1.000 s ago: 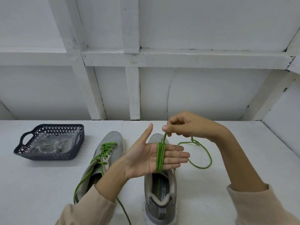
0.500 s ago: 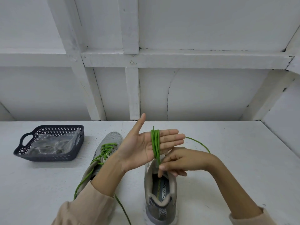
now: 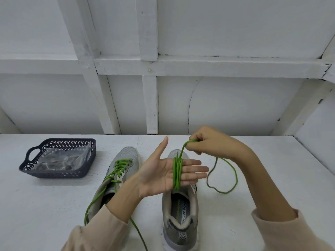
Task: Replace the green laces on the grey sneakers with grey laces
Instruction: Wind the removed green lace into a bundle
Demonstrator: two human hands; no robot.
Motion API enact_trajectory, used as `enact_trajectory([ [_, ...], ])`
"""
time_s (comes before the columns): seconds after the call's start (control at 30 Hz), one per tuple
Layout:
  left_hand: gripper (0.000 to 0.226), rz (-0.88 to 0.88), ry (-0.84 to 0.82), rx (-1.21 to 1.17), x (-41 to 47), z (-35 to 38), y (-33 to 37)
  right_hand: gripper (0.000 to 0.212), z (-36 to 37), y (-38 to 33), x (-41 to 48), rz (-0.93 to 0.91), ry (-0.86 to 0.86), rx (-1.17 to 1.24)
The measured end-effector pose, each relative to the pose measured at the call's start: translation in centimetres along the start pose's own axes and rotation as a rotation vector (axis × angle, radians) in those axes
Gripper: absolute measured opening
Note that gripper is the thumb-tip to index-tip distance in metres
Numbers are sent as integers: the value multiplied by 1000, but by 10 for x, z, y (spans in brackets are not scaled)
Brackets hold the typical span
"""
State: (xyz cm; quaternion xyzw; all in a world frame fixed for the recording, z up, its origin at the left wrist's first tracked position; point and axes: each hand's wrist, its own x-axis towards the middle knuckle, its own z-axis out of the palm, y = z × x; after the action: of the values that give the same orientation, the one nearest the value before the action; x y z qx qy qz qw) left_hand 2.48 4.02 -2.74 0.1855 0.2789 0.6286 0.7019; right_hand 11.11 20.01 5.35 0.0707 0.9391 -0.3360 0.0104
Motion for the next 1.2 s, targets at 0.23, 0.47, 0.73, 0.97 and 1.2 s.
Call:
enact_trajectory([
  [0.23, 100, 85, 52, -12, -1, -4, 11, 27, 35, -23, -44, -185, -460, 26],
  [0.47, 99, 137, -55, -26, -7, 9, 23, 25, 61, 6, -21, -55, -564, 38],
  [0.73, 97, 43, -96, 133, -11, 17, 14, 20, 16, 14, 3, -28, -276, 103],
  [0.97, 100, -19, -40, 89, -6, 12, 3, 29, -4, -5, 4, -42, -220, 112],
  [1.2, 104, -51, 33, 65, -1, 1, -4, 18, 2, -18, -10, -104, -153, 118],
])
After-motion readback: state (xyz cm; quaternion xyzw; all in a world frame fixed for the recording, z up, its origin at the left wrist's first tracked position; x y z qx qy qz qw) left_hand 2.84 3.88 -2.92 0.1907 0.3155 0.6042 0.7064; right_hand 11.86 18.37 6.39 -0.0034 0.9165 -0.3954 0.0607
